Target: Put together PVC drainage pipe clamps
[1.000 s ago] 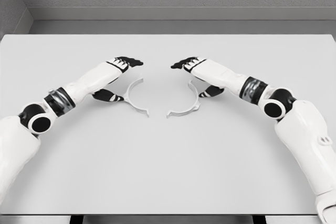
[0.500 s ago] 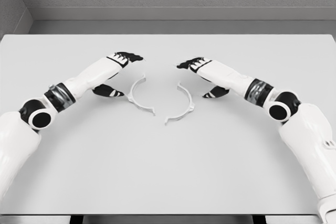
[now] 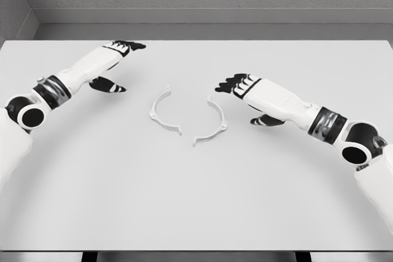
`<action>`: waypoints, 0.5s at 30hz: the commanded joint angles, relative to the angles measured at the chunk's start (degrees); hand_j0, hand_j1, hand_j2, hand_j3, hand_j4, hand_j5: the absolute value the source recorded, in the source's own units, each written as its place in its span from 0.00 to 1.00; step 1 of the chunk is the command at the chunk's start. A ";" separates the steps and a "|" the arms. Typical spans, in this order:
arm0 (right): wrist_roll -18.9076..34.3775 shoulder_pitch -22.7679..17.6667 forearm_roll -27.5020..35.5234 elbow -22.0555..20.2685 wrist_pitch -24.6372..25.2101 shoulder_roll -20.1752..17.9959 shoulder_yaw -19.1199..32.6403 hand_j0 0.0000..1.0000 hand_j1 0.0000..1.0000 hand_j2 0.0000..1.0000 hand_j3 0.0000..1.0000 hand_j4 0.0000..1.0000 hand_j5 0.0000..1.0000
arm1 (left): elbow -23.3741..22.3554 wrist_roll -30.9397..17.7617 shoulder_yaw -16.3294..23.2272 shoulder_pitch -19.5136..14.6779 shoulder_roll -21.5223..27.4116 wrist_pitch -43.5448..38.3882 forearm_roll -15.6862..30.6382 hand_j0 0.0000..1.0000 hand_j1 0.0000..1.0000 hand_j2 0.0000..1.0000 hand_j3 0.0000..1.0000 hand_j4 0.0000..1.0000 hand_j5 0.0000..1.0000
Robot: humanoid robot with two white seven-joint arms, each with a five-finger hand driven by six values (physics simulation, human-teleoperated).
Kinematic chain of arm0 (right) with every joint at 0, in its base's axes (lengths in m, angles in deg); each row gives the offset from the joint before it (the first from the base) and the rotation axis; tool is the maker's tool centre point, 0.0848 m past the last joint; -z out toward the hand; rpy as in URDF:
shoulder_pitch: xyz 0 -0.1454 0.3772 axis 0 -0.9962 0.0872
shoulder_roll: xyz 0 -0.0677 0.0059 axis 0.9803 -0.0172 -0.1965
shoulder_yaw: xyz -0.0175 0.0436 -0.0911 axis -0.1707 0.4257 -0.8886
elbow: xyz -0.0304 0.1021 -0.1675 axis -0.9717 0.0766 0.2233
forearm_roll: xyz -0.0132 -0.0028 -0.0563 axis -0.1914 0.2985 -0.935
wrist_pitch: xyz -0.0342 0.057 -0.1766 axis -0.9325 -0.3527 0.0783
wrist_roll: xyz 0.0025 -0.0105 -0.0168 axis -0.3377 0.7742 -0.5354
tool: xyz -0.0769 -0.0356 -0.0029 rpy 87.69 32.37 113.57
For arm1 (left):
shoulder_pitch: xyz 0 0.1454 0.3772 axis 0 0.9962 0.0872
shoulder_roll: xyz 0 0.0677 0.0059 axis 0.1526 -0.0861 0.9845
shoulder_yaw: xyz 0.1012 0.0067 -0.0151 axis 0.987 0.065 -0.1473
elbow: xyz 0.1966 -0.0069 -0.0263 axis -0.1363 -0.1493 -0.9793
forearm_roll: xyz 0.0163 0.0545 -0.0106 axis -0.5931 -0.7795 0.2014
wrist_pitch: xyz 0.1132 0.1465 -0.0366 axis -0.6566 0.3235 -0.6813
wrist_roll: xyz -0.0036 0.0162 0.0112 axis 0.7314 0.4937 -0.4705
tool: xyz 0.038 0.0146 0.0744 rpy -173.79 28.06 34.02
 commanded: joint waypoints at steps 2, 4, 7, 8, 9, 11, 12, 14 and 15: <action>0.03 0.09 0.06 -0.54 0.09 0.27 -2.33 1.00 1.00 1.00 1.00 1.00 1.00 | -0.63 0.04 0.07 -0.09 0.04 -0.04 0.36 1.00 1.00 1.00 1.00 1.00 1.00; 0.03 0.35 -0.11 -0.10 0.09 0.44 -4.53 1.00 1.00 1.00 1.00 1.00 1.00 | -0.71 0.04 0.07 -0.18 0.04 -0.04 0.36 1.00 1.00 1.00 1.00 1.00 1.00; 0.12 0.35 -0.29 -0.19 0.09 1.41 -6.47 1.00 1.00 1.00 1.00 1.00 1.00 | -0.71 0.04 0.07 -0.26 0.04 -0.04 0.36 1.00 1.00 1.00 1.00 1.00 1.00; 0.12 0.35 -0.29 -0.19 0.09 1.50 -6.56 1.00 1.00 1.00 1.00 1.00 1.00 | -0.71 0.04 0.07 -0.35 0.04 -0.04 0.36 1.00 1.00 1.00 1.00 1.00 1.00; 0.12 0.35 -0.29 -0.28 0.09 1.50 -6.82 1.00 1.00 1.00 1.00 1.00 1.00 | -0.71 0.04 0.07 -0.35 0.04 -0.04 0.36 1.00 1.00 1.00 1.00 1.00 1.00; 0.12 0.79 -0.29 -0.01 0.09 2.46 -7.70 1.00 1.00 1.00 1.00 1.00 1.00 | -0.71 0.04 0.07 -0.35 0.04 -0.04 0.36 1.00 1.00 1.00 1.00 1.00 1.00; 0.12 0.88 -0.38 0.78 0.09 3.16 -7.79 1.00 1.00 1.00 1.00 1.00 1.00 | -0.71 0.04 0.07 -0.35 0.04 -0.04 0.36 1.00 1.00 1.00 1.00 1.00 1.00; 0.12 2.20 -0.46 3.50 0.09 4.22 -9.02 1.00 1.00 1.00 1.00 1.00 1.00 | -0.71 -0.04 0.07 -0.44 0.04 -0.04 0.36 1.00 1.00 1.00 1.00 1.00 1.00; 0.12 2.72 -0.46 4.38 0.09 4.40 -9.02 1.00 1.00 1.00 1.00 1.00 1.00 | -0.89 -0.04 0.16 -0.44 0.04 -0.04 0.36 1.00 1.00 1.00 1.00 1.00 1.00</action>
